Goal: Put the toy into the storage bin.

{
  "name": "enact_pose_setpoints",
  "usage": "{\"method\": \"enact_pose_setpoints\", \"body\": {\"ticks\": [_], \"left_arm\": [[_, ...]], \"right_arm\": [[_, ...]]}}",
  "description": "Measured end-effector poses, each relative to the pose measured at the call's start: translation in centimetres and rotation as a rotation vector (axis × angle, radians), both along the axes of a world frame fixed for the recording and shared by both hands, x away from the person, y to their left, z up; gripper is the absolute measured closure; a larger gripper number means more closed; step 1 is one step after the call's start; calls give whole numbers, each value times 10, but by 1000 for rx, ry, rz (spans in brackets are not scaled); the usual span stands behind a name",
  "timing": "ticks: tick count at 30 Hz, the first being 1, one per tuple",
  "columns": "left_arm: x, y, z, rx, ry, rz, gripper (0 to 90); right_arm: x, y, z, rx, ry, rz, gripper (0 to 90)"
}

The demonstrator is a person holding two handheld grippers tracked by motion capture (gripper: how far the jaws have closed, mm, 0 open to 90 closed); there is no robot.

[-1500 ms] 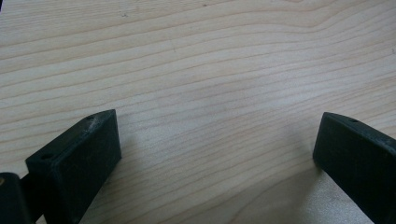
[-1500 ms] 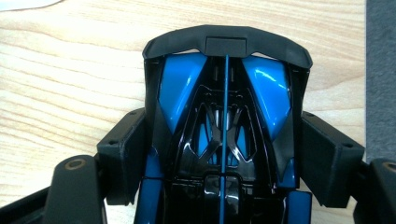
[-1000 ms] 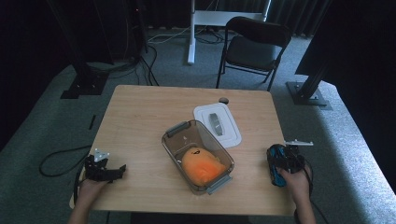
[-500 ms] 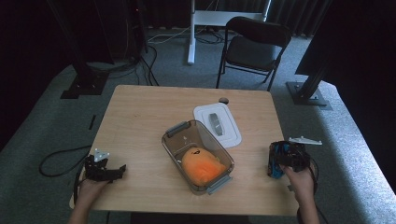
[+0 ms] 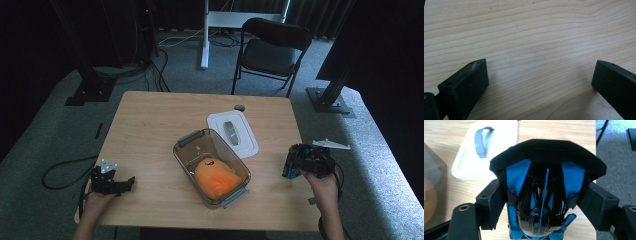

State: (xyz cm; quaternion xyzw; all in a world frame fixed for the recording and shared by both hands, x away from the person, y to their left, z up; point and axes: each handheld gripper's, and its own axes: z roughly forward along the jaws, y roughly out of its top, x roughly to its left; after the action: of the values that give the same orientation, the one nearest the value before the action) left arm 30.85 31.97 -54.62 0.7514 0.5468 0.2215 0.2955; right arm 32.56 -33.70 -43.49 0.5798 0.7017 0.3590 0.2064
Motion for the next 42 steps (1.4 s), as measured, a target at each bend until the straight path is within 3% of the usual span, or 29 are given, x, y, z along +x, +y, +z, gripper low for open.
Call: {"method": "enact_pose_setpoints", "body": {"ticks": [15, 28, 42], "left_arm": [[0, 0, 0, 0, 0, 0, 13], [0, 0, 0, 0, 1, 0, 13], [0, 0, 0, 0, -1, 0, 13]], "right_arm": [[-1, 24, 46, 55, -99, 89, 252], [-7, 54, 87, 71, -185, 192, 252], [-18, 112, 114, 106, -236, 380, 252]]}}
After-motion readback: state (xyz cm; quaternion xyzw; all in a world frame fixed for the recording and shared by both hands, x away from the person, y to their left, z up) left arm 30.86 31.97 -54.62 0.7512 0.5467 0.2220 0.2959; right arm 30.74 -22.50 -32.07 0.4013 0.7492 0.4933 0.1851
